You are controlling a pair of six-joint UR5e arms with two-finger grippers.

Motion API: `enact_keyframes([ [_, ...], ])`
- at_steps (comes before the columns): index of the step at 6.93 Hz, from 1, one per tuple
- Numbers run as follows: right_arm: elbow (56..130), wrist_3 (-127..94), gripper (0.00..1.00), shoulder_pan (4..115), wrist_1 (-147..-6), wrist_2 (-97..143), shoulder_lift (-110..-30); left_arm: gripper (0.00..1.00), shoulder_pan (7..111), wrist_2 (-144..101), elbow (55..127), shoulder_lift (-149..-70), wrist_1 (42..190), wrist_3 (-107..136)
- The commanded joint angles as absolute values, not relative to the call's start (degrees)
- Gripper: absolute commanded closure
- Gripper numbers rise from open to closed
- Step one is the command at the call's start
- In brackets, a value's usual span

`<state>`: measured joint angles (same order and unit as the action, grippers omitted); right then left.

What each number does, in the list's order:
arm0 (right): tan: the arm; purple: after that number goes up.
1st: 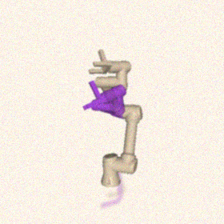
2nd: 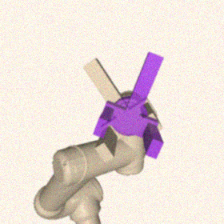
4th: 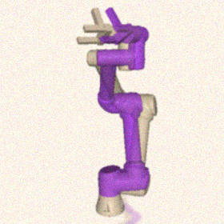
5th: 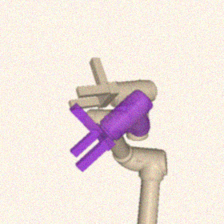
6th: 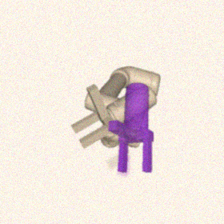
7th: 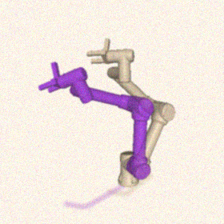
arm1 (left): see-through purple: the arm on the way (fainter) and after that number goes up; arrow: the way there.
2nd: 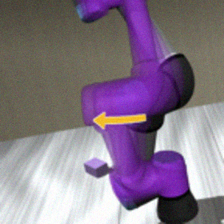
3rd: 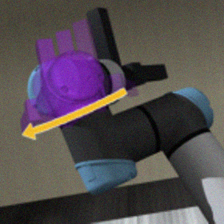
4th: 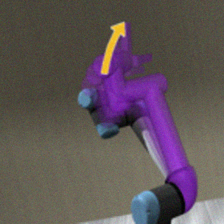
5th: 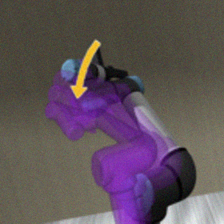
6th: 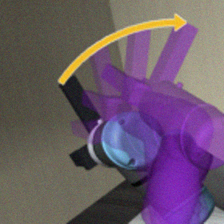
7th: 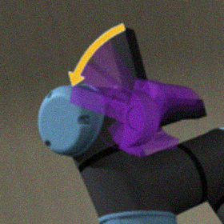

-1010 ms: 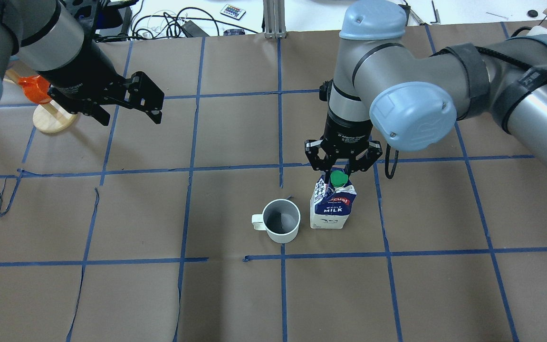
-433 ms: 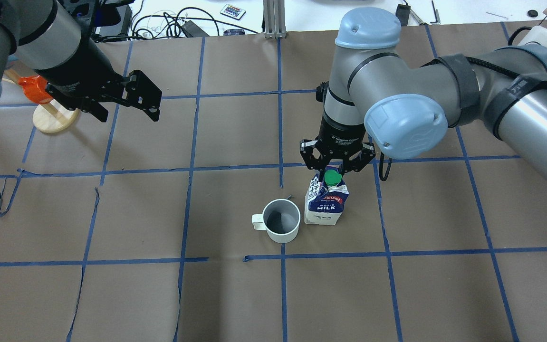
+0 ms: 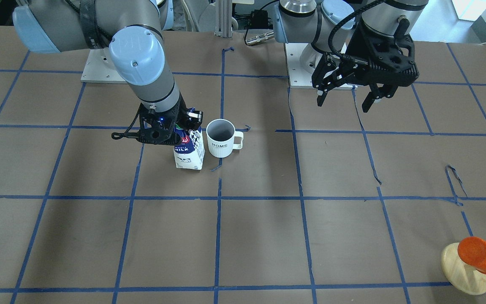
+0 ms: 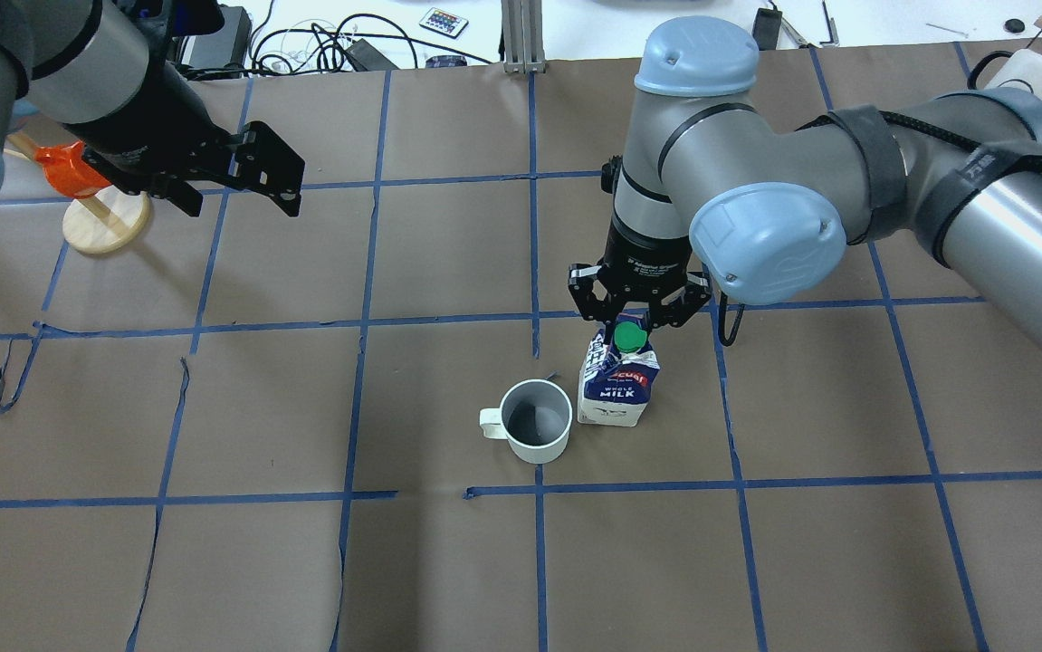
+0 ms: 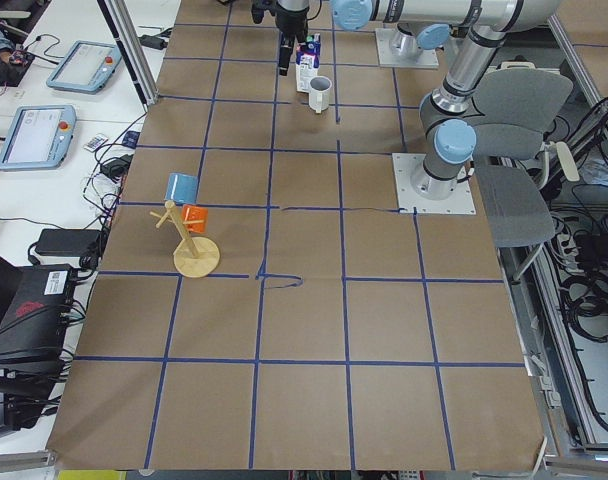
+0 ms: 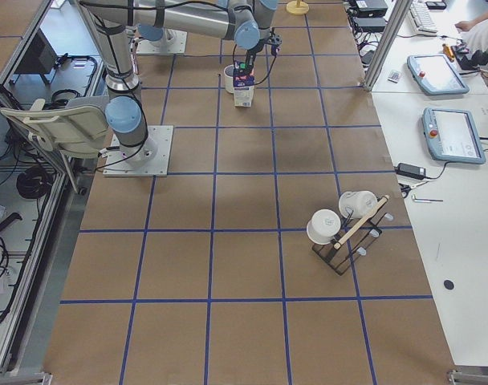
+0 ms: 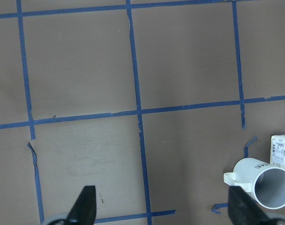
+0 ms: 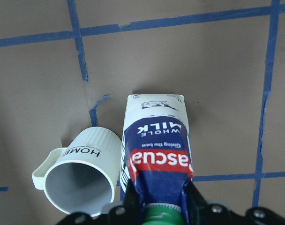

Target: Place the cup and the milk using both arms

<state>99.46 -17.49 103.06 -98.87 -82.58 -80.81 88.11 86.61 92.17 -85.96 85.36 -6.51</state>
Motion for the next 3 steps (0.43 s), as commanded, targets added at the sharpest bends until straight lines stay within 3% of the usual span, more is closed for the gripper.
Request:
enact_keyframes([
  [1,99.49,-16.79,0.71,104.14,-98.96,-82.27,-80.86,0.0,88.15,87.36,91.32,-86.04,86.83,-6.5],
  [2,99.58,-16.7,0.66,104.24,-98.88,-82.35,-80.86,0.0,88.15,88.49,89.67,-86.74,90.32,-6.33],
  [3,99.75,-16.53,0.49,104.24,-98.88,-82.7,-80.86,0.0,88.15,88.24,88.87,-87.27,90.87,-5.89],
])
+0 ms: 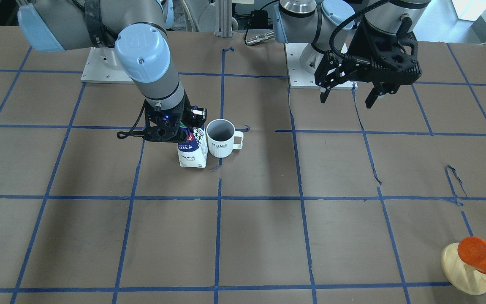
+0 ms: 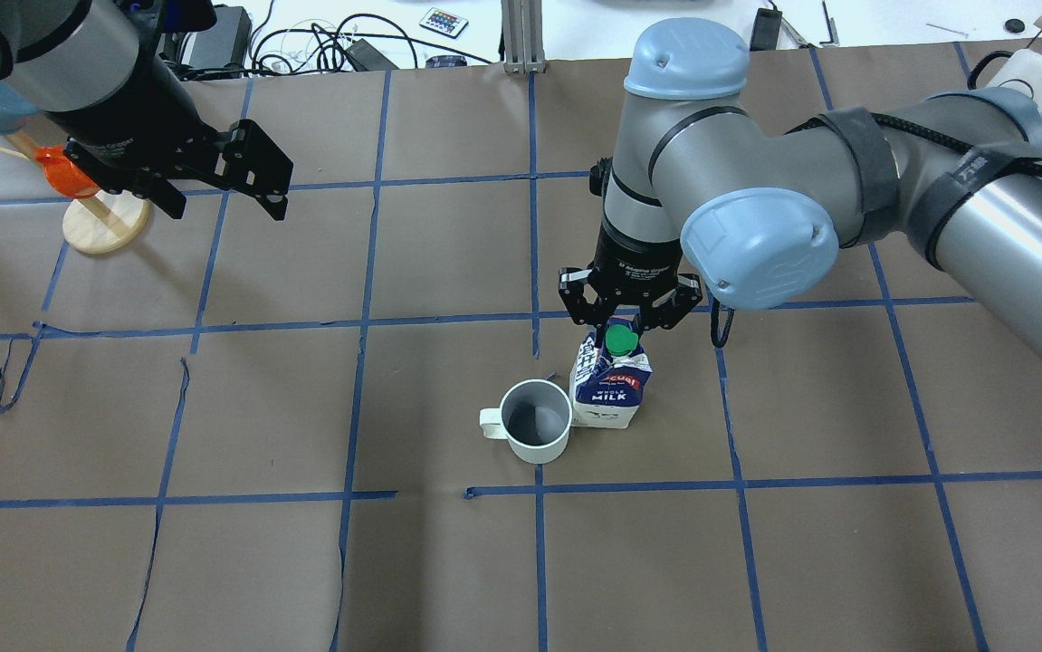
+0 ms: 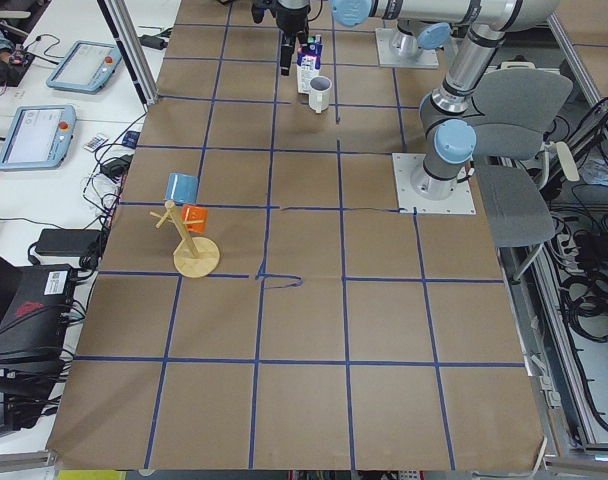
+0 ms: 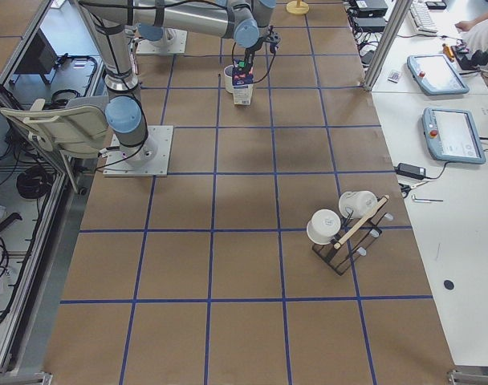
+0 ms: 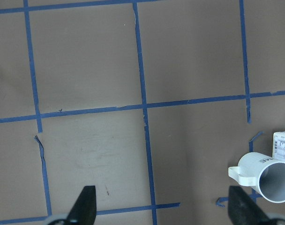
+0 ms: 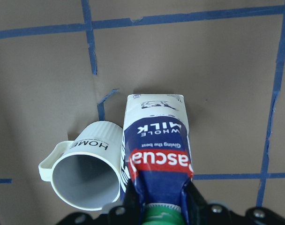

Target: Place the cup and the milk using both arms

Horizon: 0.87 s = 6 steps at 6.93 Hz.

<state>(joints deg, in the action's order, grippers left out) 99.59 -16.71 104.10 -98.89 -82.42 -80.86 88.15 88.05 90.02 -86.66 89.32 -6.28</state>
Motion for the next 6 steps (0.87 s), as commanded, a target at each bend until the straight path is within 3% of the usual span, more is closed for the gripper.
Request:
enact_keyframes([
  [1,99.76,-16.52,0.39,104.24,-98.62,-83.14,-80.95,0.0,88.24,88.33,89.03,-87.19,90.88,-5.8],
  [3,99.67,-16.52,0.35,104.15,-98.26,-83.32,-80.86,0.0,88.33,88.33,89.64,-86.32,91.75,-5.8],
  [4,98.97,-16.0,0.28,103.72,-98.17,-84.89,-81.12,0.0,88.33,88.42,89.74,-86.22,92.11,-5.8],
  [6,95.56,-9.07,0.0,101.27,-98.26,-86.3,-82.87,0.0,88.33,88.33,89.74,-85.96,93.33,-4.48],
])
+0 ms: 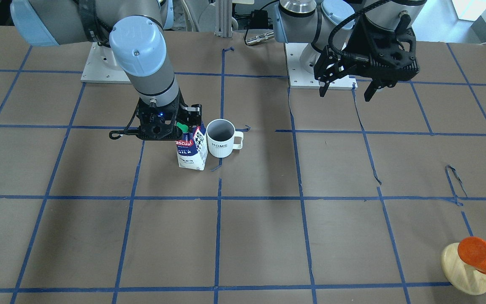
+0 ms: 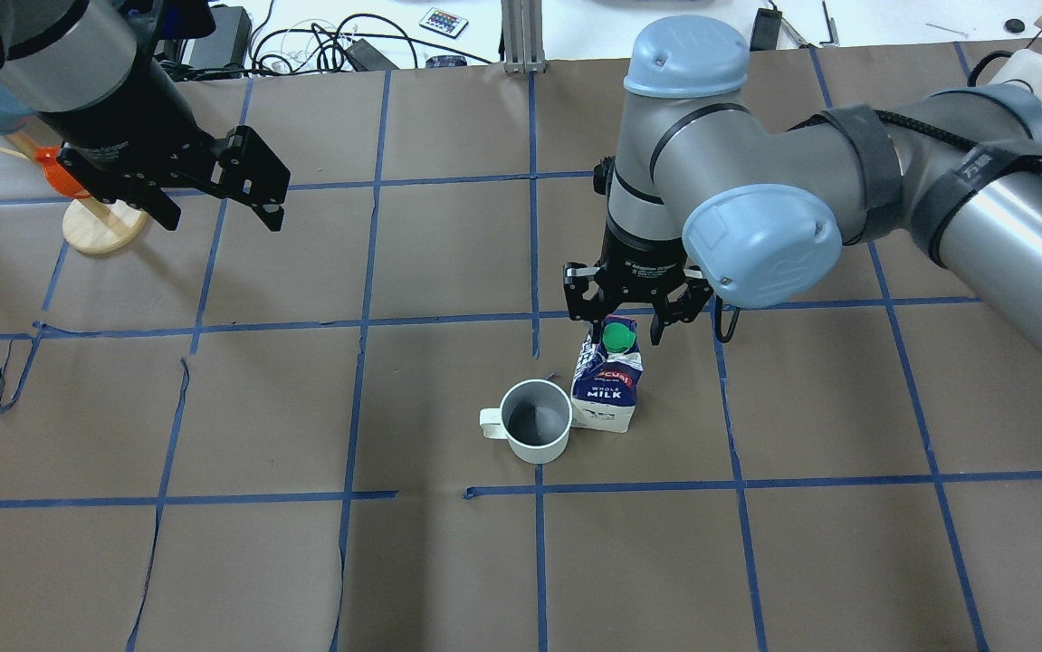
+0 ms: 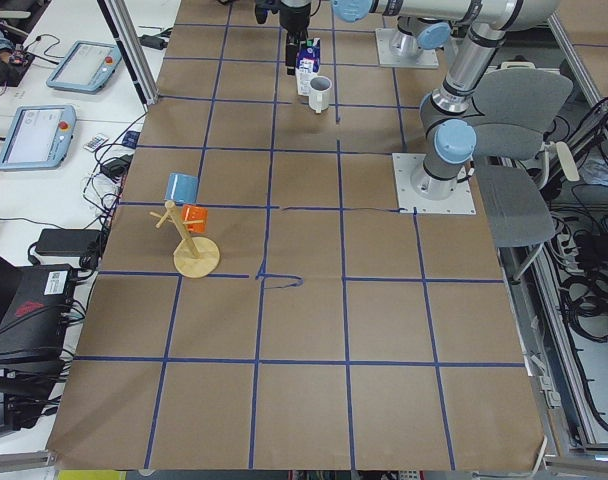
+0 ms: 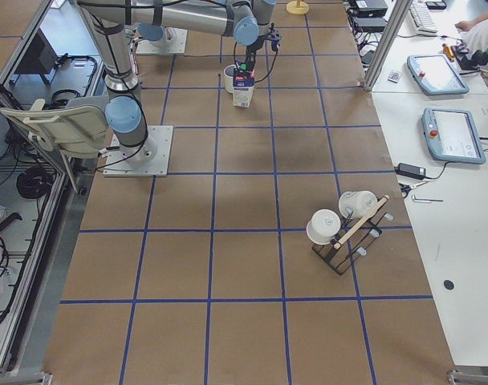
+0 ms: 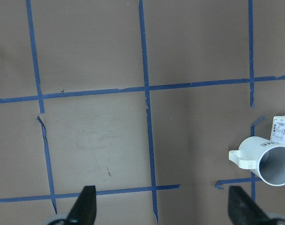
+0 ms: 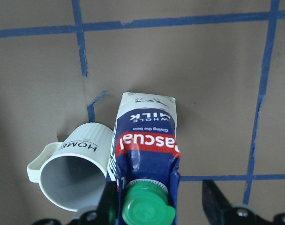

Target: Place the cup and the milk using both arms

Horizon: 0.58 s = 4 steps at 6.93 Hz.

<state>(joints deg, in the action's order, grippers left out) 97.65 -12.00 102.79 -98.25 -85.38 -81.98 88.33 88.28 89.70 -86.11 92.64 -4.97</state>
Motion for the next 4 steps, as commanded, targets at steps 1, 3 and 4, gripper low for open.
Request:
enact_keyframes([
  [1,93.01,-8.79,0.0,98.64,-96.96,-87.44,-82.97,0.0,88.33,88.33,89.74,-85.87,93.34,-4.48],
  [3,88.61,-8.79,0.0,92.67,-89.42,-90.5,-85.41,0.0,88.24,88.07,89.91,-86.04,93.08,-4.48],
  [4,88.25,-8.7,0.0,90.29,-88.78,-96.53,-87.08,0.0,88.33,88.33,90.0,-85.87,92.9,-5.0],
])
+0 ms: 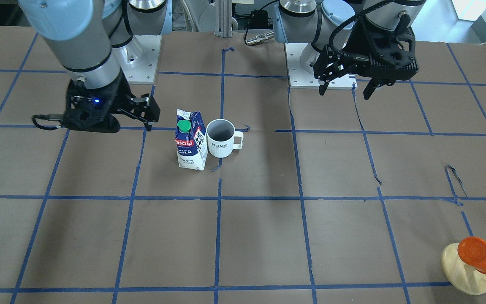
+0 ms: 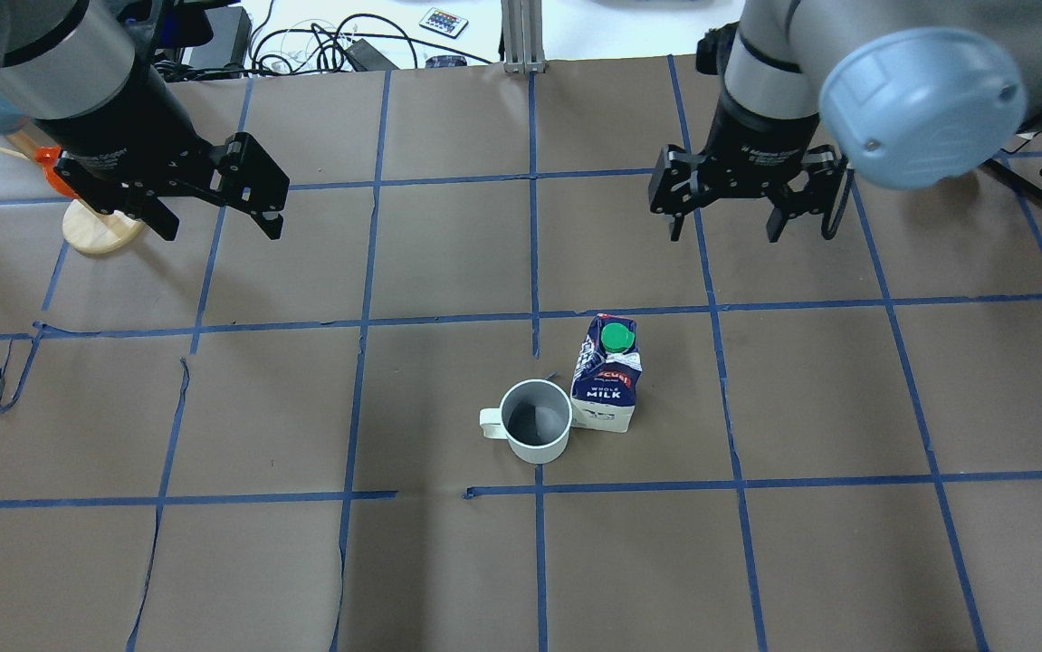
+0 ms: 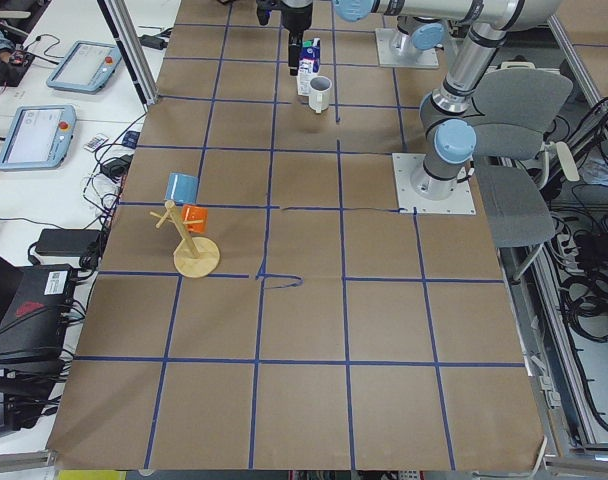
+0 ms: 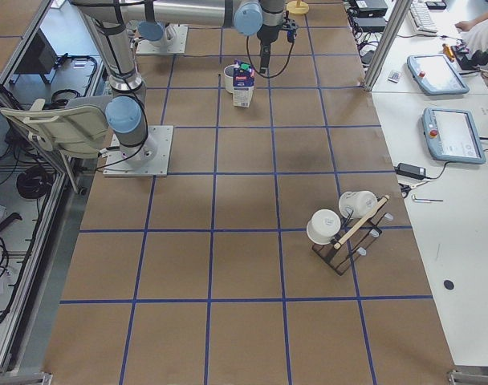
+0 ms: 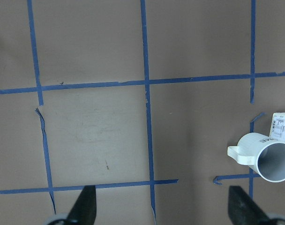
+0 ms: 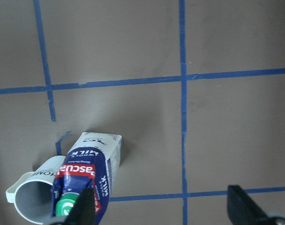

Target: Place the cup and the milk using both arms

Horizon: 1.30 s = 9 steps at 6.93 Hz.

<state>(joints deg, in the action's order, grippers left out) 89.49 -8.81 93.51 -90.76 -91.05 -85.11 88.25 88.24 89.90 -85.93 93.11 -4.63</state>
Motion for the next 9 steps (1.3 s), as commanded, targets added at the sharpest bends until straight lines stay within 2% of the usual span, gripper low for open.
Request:
enact_keyframes([
  [1,88.16,-7.83,0.0,89.92,-88.07,-98.68,-87.53,0.0,88.33,88.07,90.0,-85.96,92.81,-5.36],
  [9,87.98,1.41,0.0,89.82,-82.71,-94.31,-91.49,0.0,88.33,87.89,90.44,-85.87,92.55,-5.54],
])
